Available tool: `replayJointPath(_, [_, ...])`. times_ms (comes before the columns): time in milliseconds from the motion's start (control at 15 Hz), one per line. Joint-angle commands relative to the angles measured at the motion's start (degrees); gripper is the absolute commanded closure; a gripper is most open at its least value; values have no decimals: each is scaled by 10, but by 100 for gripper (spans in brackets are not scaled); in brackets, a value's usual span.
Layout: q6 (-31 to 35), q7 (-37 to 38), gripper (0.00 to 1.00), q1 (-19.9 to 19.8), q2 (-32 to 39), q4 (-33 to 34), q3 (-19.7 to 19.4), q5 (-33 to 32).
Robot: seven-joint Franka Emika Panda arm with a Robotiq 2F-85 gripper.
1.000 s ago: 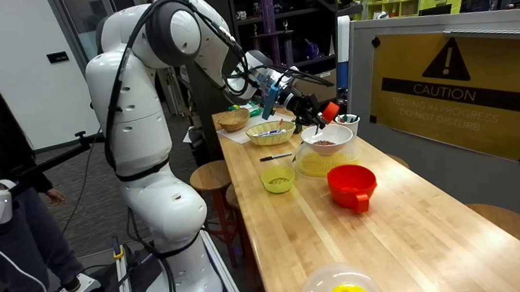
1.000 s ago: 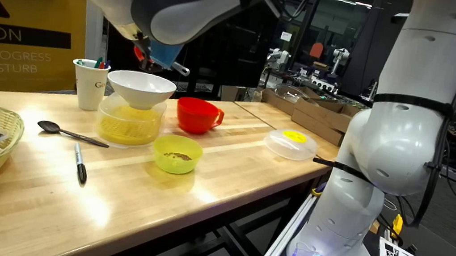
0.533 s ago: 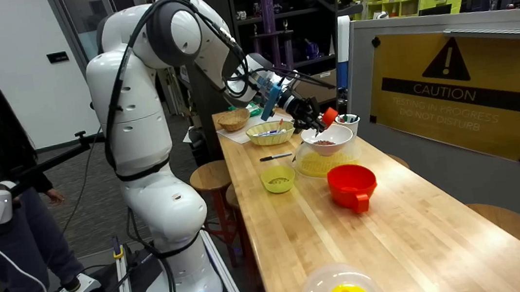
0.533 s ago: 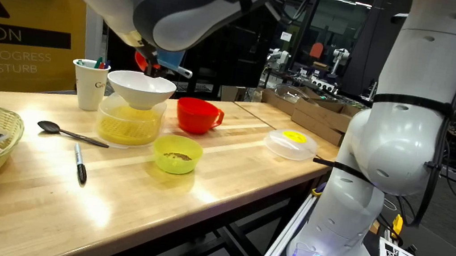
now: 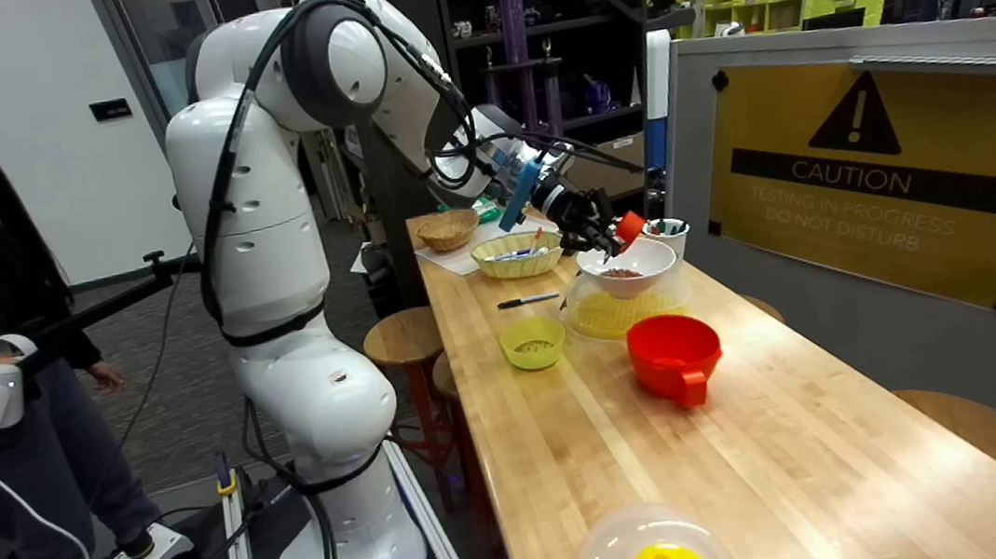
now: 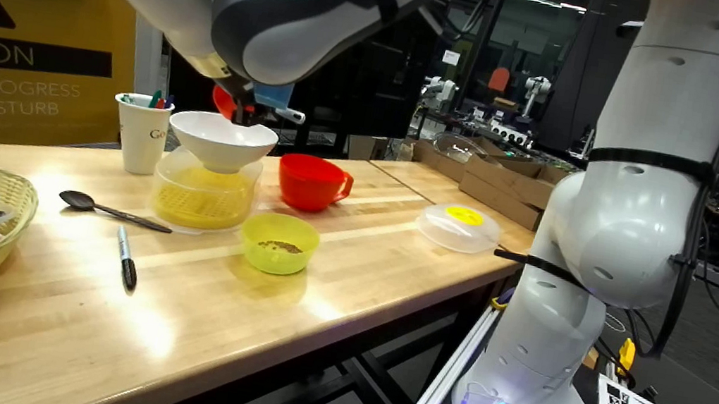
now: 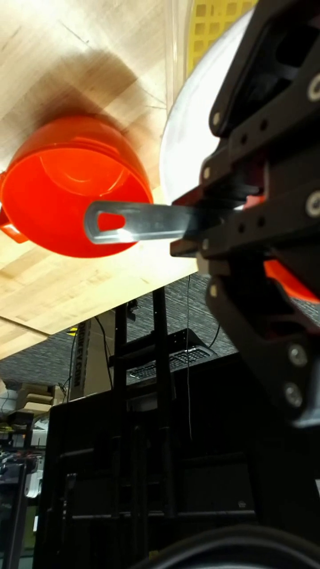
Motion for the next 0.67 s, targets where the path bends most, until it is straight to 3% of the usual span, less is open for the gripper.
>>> replayJointPath(0, [-13,-57,96,3,-13,3,2,6])
replayJointPath(600, [-51,-156,96,11,13,20,14,18])
